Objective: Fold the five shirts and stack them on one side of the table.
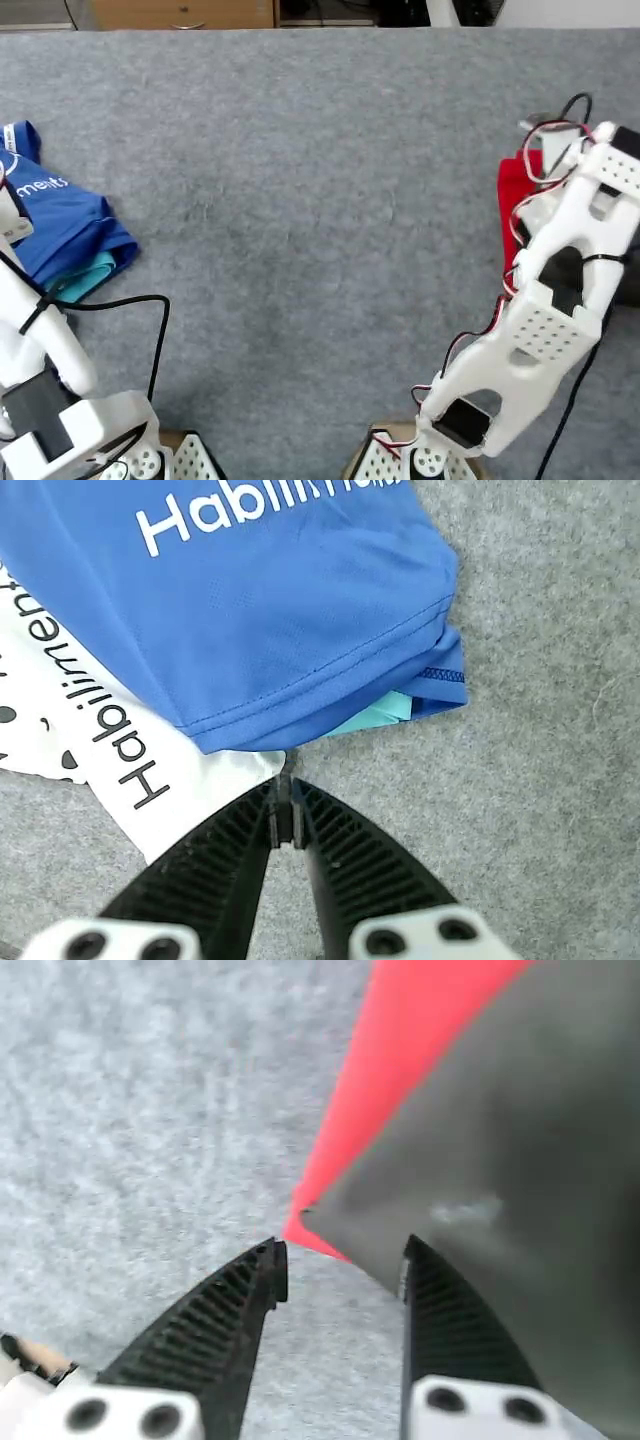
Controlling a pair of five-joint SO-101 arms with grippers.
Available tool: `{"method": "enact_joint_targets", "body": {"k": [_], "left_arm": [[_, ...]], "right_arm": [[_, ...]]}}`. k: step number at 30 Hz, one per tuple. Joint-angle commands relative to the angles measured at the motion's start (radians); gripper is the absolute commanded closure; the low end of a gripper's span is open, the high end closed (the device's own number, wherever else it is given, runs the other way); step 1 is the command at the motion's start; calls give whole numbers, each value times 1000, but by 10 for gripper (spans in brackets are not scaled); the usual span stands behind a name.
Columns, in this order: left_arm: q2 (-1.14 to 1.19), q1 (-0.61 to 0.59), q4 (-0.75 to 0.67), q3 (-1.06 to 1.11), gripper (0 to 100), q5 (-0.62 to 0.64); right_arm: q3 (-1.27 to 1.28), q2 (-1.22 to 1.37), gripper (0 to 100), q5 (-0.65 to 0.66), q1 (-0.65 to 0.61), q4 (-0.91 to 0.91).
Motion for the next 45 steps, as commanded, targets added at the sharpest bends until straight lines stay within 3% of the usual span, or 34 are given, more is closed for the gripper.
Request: {"method": "enact_joint_targets", "body": {"k": [1, 15, 21, 26, 30, 38, 45], "left_arm": [[-41, 0, 9, -12, 981, -2], [-41, 0, 9, -12, 981, -6], [-41, 0, 9, -12, 981, -6], [-41, 0, 9, -12, 981, -6], [-41, 0, 9, -12, 981, -6], [-41, 0, 9, -5, 981, -6], [-41, 0, 9, -5, 981, -6]], "right_arm": [[88, -62, 835, 12, -19, -78], [274, -62, 843, 15, -12, -322], [298, -62, 996, 15, -10, -393], [292, -68, 996, 15, 4, -397], [257, -70, 997, 20, 28, -358], [97, -70, 997, 166, 53, -72], [47, -64, 997, 198, 91, -29]]}}
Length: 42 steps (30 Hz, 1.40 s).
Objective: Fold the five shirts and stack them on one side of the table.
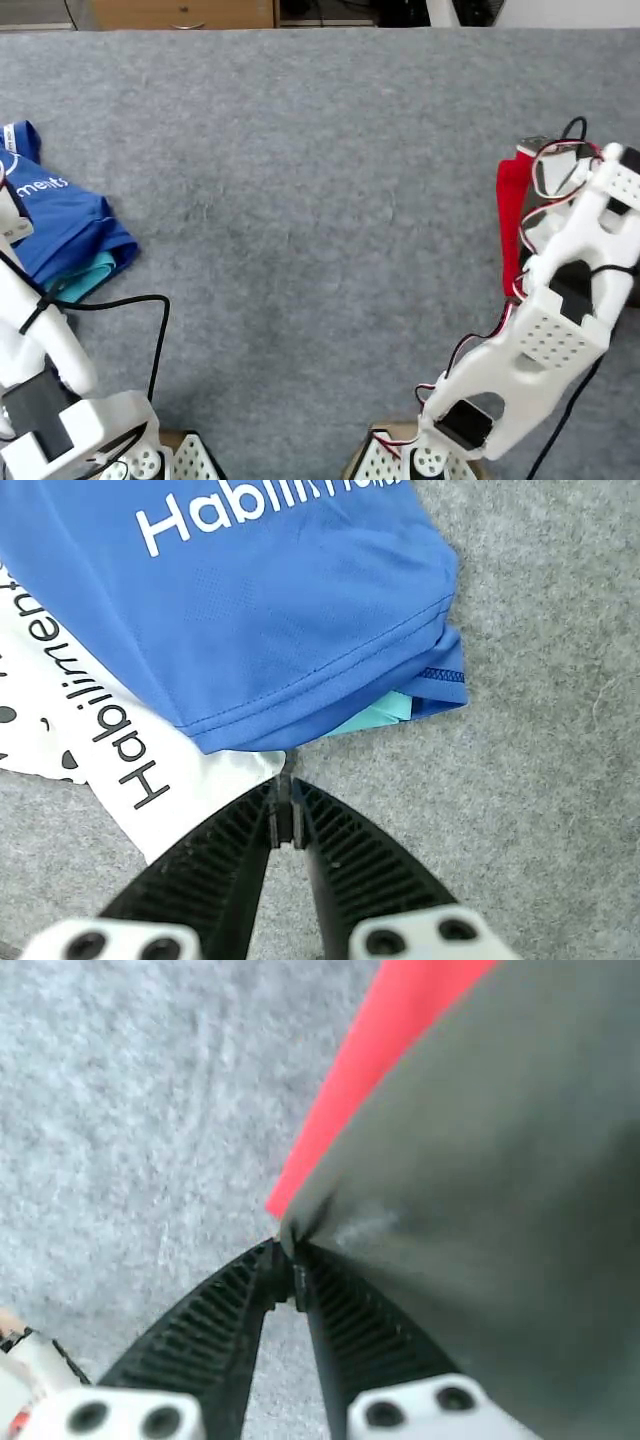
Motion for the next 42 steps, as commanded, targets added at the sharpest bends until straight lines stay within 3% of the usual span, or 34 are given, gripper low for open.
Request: {"method": "enact_joint_targets", "body": {"k": [1, 5, 11, 17, 22, 27, 35, 42], "left_arm": [[-41, 0, 9, -5, 981, -6], [-41, 0, 9, -3, 981, -6], [-41, 0, 9, -3, 981, -6], [-38, 0, 9, -3, 981, -6], [-41, 0, 9, -3, 981, -6], [-41, -2, 9, -2, 981, -6], [-41, -2, 9, -2, 981, -5], [-41, 0, 9, -2, 981, -5]], "right_arm": [[-42, -45, 997, 12, 18, 20], [-56, -50, 967, 12, 13, 12], [-173, -48, 774, -64, 10, 14], [-337, -44, 813, -91, -79, -17], [-349, 8, 991, -92, -131, -290], [-358, 120, 998, -92, -122, -500], [-357, 277, 996, -92, -133, -680], [-472, 306, 996, -94, -156, -574]]}}
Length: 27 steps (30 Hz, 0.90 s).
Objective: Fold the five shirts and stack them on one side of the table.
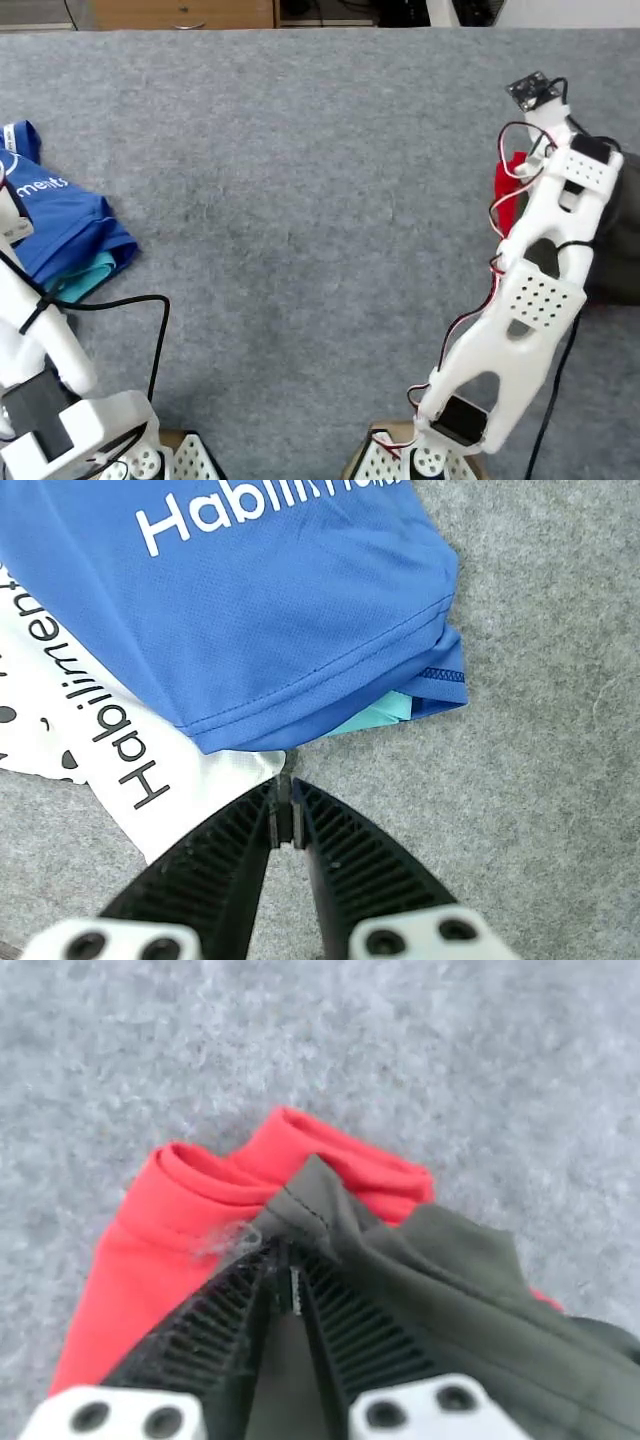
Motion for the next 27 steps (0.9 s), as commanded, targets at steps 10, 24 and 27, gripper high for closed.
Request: {"method": "enact_joint_targets", "body": {"k": [10, 24, 27], "left_arm": [[-41, 0, 9, -2, 981, -3], [-39, 0, 9, -2, 981, -6], [-39, 0, 9, -2, 981, -6]], "right_arm": [[-429, -10, 996, -9, 104, 233], [-542, 315, 996, -14, 133, 144], [-736, 321, 996, -46, 120, 273]]}}
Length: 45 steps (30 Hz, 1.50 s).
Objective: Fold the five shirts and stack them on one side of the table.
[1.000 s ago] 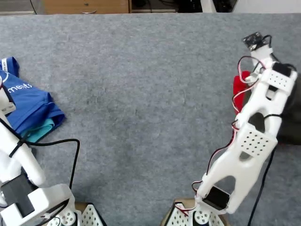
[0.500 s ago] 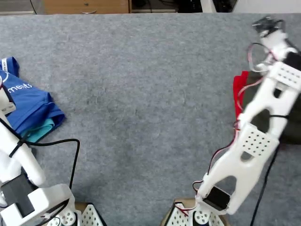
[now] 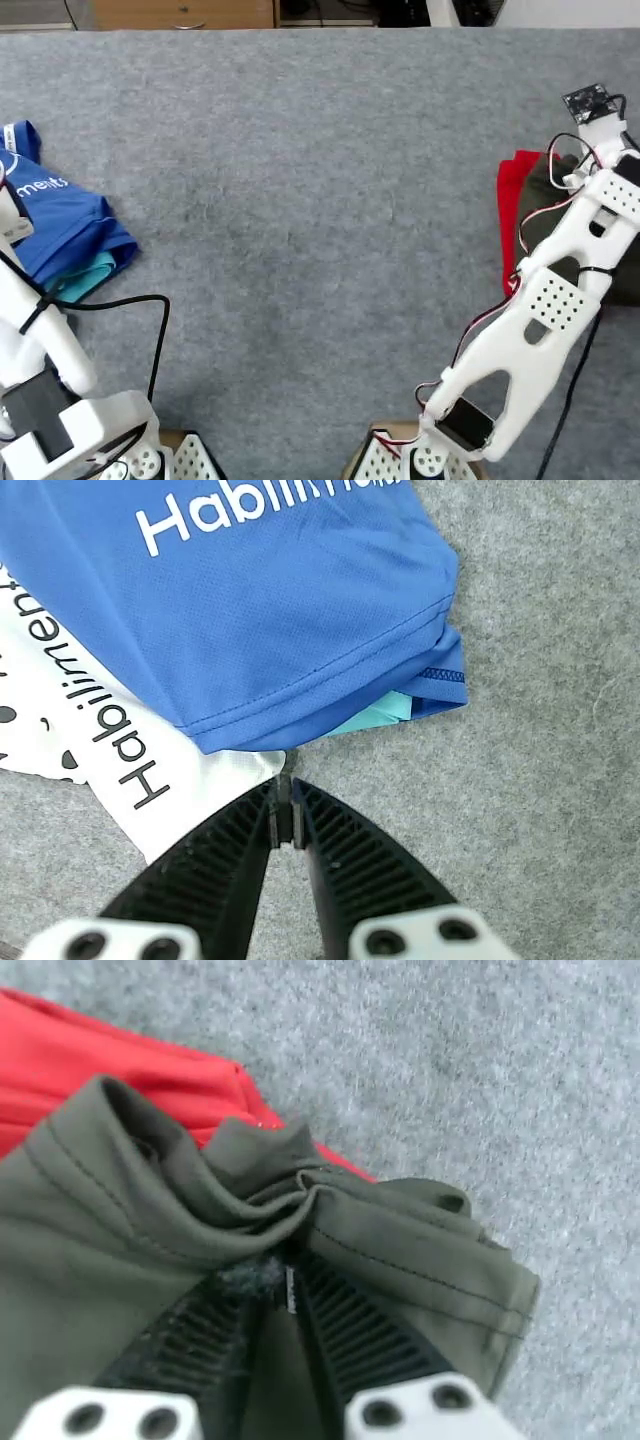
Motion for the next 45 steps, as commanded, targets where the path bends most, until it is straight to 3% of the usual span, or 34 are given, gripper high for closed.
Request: {"method": "enact_joint_targets", "body": {"k": [1, 6, 11, 19, 24, 29, 34, 40, 45], "left_arm": [[-39, 0, 9, -2, 981, -6], [-41, 0, 9, -11, 981, -23], [-42, -11, 9, -46, 980, -150], [-41, -81, 11, -52, 942, -425], [-1, -141, 8, -40, 772, -586], [134, -143, -29, -54, 787, -730], [269, -106, -118, -57, 786, -752], [366, -86, -259, -54, 786, -783], [452, -80, -288, -57, 833, -787]], "right_arm": [[-245, -8, 996, -57, -35, 141], [-354, -64, 996, -106, -56, 302], [-360, -136, 996, -137, -113, 543], [-282, -289, 993, -199, -127, 552], [48, -524, 963, -207, -140, 554], [547, -849, 964, -207, -140, 552], [958, -1124, 964, -199, -140, 545], [1181, -1290, 964, -206, -140, 545], [1244, -1356, 964, -207, -140, 545]]}}
